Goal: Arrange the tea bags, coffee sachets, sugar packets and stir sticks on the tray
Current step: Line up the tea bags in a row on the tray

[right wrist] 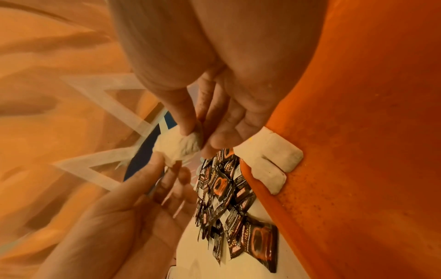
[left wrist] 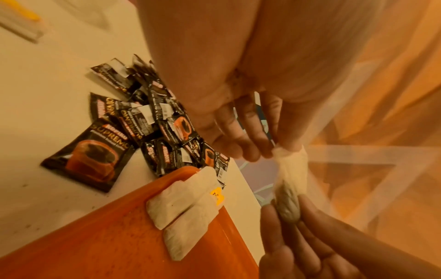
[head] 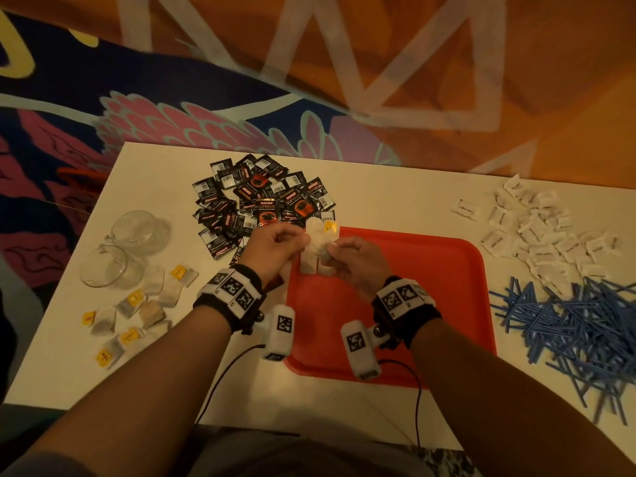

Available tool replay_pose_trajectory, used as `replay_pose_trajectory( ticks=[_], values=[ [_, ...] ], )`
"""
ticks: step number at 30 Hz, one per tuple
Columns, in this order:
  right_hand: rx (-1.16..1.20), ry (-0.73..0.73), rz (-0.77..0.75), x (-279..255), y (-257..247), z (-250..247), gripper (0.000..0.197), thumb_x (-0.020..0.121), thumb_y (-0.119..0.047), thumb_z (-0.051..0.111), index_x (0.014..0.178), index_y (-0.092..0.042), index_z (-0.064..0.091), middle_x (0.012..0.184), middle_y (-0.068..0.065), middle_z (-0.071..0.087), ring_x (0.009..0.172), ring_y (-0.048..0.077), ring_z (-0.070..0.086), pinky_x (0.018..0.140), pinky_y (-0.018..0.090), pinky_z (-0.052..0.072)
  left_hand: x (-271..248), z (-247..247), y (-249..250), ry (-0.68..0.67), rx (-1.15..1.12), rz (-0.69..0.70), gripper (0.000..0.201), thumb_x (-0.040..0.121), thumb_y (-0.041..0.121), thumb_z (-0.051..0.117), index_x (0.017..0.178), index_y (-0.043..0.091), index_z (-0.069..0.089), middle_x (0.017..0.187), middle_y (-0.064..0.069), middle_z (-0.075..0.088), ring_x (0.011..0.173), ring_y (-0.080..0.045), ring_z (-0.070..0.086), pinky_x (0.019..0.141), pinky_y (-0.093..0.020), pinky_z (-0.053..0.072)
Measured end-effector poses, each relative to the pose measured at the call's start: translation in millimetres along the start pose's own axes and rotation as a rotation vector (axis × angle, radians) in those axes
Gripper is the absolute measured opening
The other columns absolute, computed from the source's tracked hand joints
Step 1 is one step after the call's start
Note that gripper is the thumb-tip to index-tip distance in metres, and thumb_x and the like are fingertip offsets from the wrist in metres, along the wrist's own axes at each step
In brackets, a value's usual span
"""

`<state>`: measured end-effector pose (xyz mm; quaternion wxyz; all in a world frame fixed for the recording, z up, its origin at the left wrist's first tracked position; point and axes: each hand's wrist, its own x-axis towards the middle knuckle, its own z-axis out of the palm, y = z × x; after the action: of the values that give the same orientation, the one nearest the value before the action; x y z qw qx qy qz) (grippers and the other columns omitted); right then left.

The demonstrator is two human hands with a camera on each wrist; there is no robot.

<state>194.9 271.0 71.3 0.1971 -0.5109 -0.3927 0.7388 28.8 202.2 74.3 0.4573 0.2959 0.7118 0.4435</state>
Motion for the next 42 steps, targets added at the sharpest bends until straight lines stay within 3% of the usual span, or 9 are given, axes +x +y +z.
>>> replay_pose_trajectory(
  ticks=[4,8,12,19,25,31,35,38,42],
  values=[
    [-0.394,0.079,-0.048,4,4,-11,0.012,0.084,-0.006,0.071,0.089,-0.013,0.062,0.103,0.012,0.069,0.084,0.018,0.063,0.070,0.029,0.051,-2,4,12,-0.006,0.229,0.207,0.012,0.090,0.017,0.073,0.084,0.027,0.068,0.088,0.005,0.070,0.084,-0.011,0.066,0.079,-0.024,0.053],
    [-0.668,0.026,-0.277,8,0,-16,0.029,0.080,-0.022,0.076,0.105,-0.024,0.063,0.108,-0.014,0.060,0.095,0.003,0.057,0.074,0.021,0.047,0,10,17,-0.172,0.458,0.319,0.007,0.088,0.028,0.075,0.085,0.024,0.071,0.081,0.007,0.071,0.074,-0.004,0.065,0.069,-0.020,0.052],
    [-0.799,-0.035,-0.390,9,-2,-15,0.011,0.087,-0.020,0.070,0.095,-0.013,0.075,0.091,-0.002,0.072,0.081,0.008,0.064,0.066,0.015,0.046,3,15,20,-0.146,0.536,0.368,0.006,0.090,0.023,0.073,0.086,0.026,0.069,0.079,0.011,0.068,0.075,-0.003,0.063,0.069,-0.017,0.049],
    [-0.707,0.037,-0.202,17,25,-11,0.019,0.086,-0.028,0.074,0.100,-0.015,0.076,0.089,-0.004,0.071,0.070,0.003,0.060,0.055,0.009,0.043,13,14,6,-0.057,0.569,0.306,0.013,0.090,0.020,0.073,0.082,0.028,0.067,0.072,0.007,0.064,0.066,-0.006,0.058,0.061,-0.014,0.043],
    [-0.753,0.053,-0.031,22,49,6,0.021,0.090,-0.022,0.066,0.109,-0.015,0.073,0.102,-0.006,0.065,0.095,0.012,0.059,0.084,0.025,0.047,28,11,-28,-0.079,0.778,0.279,0.007,0.091,0.024,0.070,0.094,0.018,0.073,0.089,0.004,0.068,0.079,-0.010,0.060,0.072,-0.024,0.048],
    [-0.930,0.132,0.060,34,67,16,0.020,0.094,-0.023,0.057,0.105,-0.017,0.073,0.107,-0.003,0.067,0.102,0.019,0.062,0.074,0.020,0.040,39,16,-50,-0.118,0.921,0.240,0.013,0.093,0.026,0.066,0.100,0.017,0.072,0.096,-0.002,0.066,0.088,-0.019,0.061,0.078,-0.034,0.051],
    [-0.992,0.121,0.121,43,72,22,0.022,0.096,-0.027,0.052,0.099,-0.017,0.071,0.099,0.001,0.068,0.077,0.017,0.056,0.053,0.018,0.035,46,22,-55,-0.154,0.988,0.200,0.019,0.094,0.030,0.062,0.105,0.016,0.070,0.102,-0.004,0.064,0.093,-0.022,0.060,0.081,-0.037,0.051],
    [-1.001,0.117,0.143,47,74,24,0.024,0.096,-0.030,0.051,0.099,-0.017,0.071,0.104,0.003,0.069,0.084,0.019,0.060,0.062,0.020,0.039,51,25,-57,-0.160,1.014,0.177,0.018,0.096,0.030,0.060,0.106,0.017,0.067,0.102,-0.004,0.063,0.093,-0.022,0.060,0.079,-0.037,0.051],
    [-0.905,0.148,0.176,50,77,21,0.013,0.091,-0.031,0.058,0.094,-0.022,0.067,0.097,-0.004,0.064,0.074,0.011,0.053,0.050,0.014,0.033,56,25,-61,-0.170,0.979,0.171,0.013,0.095,0.026,0.061,0.103,0.016,0.064,0.103,-0.004,0.062,0.094,-0.022,0.058,0.080,-0.038,0.051]
  ],
)
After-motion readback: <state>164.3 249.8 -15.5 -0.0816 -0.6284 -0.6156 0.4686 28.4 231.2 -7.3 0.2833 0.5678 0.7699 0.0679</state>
